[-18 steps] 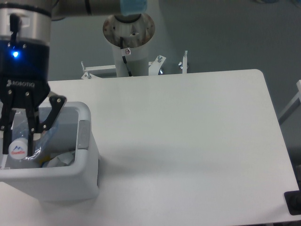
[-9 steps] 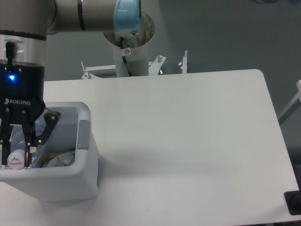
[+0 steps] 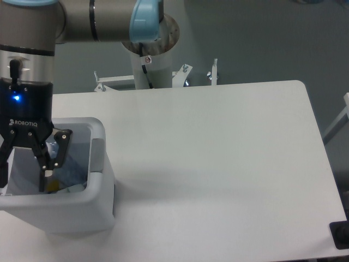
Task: Place the trash in the trash can
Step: 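Open the gripper and raise it away from the bin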
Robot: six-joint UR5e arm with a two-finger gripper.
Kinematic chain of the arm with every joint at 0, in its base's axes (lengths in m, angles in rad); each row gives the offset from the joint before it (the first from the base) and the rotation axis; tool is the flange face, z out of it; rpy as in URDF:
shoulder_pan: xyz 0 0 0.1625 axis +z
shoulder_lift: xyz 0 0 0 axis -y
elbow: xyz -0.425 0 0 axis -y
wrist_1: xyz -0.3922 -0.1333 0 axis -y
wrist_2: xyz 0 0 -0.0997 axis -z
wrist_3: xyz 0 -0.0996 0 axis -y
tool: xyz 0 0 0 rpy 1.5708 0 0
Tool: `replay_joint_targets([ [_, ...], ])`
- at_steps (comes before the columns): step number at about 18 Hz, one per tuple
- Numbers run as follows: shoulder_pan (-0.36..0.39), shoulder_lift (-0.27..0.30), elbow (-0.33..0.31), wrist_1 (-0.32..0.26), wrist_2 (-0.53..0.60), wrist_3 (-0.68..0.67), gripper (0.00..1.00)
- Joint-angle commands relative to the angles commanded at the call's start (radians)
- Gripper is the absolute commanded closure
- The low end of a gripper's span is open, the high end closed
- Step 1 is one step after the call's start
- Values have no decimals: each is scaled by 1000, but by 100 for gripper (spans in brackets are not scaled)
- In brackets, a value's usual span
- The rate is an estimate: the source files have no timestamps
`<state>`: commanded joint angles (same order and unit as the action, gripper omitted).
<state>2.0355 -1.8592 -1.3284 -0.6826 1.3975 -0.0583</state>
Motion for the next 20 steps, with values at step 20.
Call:
replay_joint_targets([
  [20,380,37,-28,-81,11,489,0],
])
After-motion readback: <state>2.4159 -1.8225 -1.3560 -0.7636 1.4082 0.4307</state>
